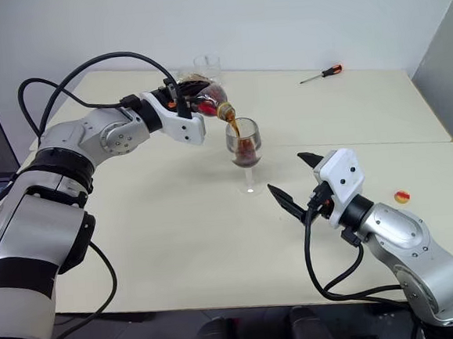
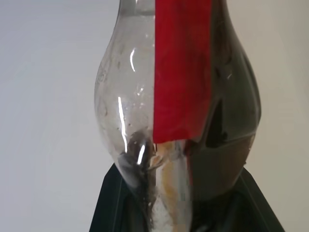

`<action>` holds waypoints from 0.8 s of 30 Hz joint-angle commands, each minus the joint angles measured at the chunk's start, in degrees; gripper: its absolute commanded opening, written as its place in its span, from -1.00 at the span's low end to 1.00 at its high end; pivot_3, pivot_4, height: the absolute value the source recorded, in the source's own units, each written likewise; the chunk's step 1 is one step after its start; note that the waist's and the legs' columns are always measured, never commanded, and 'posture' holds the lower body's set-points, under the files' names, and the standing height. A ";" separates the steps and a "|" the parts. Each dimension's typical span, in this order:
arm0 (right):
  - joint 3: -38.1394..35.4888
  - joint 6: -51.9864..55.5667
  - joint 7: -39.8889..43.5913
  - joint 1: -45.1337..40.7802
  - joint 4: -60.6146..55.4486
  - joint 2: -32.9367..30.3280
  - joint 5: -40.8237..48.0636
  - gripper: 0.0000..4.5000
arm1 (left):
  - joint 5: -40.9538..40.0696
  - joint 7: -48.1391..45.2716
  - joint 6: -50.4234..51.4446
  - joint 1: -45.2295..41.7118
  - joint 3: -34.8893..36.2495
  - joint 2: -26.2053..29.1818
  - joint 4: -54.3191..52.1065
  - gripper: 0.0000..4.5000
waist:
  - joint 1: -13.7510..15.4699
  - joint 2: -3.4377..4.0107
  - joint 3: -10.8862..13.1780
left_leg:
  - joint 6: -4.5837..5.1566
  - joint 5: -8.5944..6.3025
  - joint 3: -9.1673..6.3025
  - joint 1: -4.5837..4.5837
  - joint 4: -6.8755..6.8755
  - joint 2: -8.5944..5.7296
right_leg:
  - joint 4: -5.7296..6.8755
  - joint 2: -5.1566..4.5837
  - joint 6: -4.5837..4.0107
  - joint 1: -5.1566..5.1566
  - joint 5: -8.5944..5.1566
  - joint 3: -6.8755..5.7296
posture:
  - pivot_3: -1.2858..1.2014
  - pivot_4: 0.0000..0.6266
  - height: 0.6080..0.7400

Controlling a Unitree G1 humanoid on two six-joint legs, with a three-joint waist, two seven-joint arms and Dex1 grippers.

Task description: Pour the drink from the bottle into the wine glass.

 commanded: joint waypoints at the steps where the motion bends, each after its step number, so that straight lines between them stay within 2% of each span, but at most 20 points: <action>1: -0.85 -1.48 0.23 0.42 -1.06 -0.06 -0.70 1.00 | -0.60 1.07 -0.10 -3.18 0.46 0.78 -0.63 -0.58 | 0.00 0.00 0.00 | 0.00 0.00 0.00 0.00 0.00 0.00 | 0.01 0.00 0.00 0.00 0.00 0.00 | 0.03 -0.52 1.00; 17: -0.51 -1.79 0.41 0.05 0.03 0.06 -2.10 1.00 | -2.19 0.21 0.20 -3.12 1.48 -0.36 0.02 -0.58 | 0.00 0.00 0.00 | 0.00 0.00 0.00 0.03 0.01 -0.01 | 0.09 0.00 0.00 -0.01 0.00 0.01 | 0.03 -0.52 1.00; 24: -0.49 -2.00 0.91 -0.55 0.84 -0.36 -2.86 1.00 | -15.90 -11.70 0.18 -1.62 10.90 -3.62 1.49 -0.58 | -0.01 0.00 0.00 | 0.00 0.00 0.01 0.03 0.04 -0.01 | 0.11 0.00 0.00 0.00 0.00 0.00 | 0.03 -0.52 1.00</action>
